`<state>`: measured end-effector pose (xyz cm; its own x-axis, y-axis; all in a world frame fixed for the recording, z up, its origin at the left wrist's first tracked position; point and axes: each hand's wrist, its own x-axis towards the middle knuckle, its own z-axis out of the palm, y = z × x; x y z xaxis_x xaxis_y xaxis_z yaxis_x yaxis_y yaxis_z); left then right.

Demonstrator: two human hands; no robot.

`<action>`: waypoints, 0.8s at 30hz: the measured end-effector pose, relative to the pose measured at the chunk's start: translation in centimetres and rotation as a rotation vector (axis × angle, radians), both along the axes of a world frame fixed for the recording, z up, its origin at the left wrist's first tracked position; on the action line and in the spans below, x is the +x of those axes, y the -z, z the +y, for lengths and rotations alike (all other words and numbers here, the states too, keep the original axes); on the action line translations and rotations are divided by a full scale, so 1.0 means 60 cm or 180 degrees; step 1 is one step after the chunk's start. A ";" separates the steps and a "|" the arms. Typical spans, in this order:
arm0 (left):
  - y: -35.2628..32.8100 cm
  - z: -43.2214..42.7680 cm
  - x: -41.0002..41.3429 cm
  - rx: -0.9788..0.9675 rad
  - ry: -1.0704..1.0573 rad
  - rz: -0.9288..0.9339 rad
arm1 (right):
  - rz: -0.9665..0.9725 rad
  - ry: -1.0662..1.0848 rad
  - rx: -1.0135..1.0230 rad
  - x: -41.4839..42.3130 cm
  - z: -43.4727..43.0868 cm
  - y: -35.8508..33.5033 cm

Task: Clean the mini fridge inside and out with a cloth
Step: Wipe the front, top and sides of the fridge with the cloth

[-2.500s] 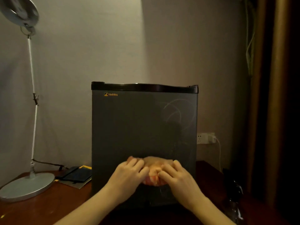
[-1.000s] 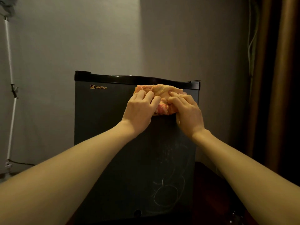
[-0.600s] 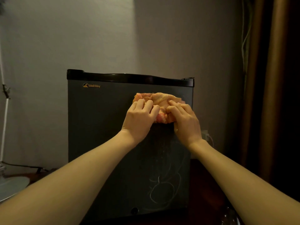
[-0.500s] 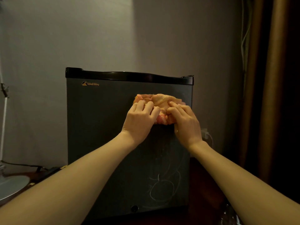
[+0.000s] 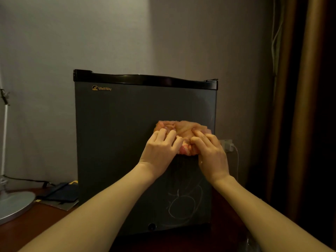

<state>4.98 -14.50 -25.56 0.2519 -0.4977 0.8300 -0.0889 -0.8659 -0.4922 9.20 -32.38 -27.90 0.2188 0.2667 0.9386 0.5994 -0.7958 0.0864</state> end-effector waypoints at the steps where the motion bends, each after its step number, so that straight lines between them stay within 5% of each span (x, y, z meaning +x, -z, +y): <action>1: 0.005 0.000 0.000 -0.0001 0.0006 0.0018 | 0.0002 0.0009 0.0020 -0.002 0.001 0.006; 24: 0.202 -0.003 -0.022 0.0072 0.0233 0.1029 | 0.0742 0.0116 -0.0171 -0.016 -0.015 0.236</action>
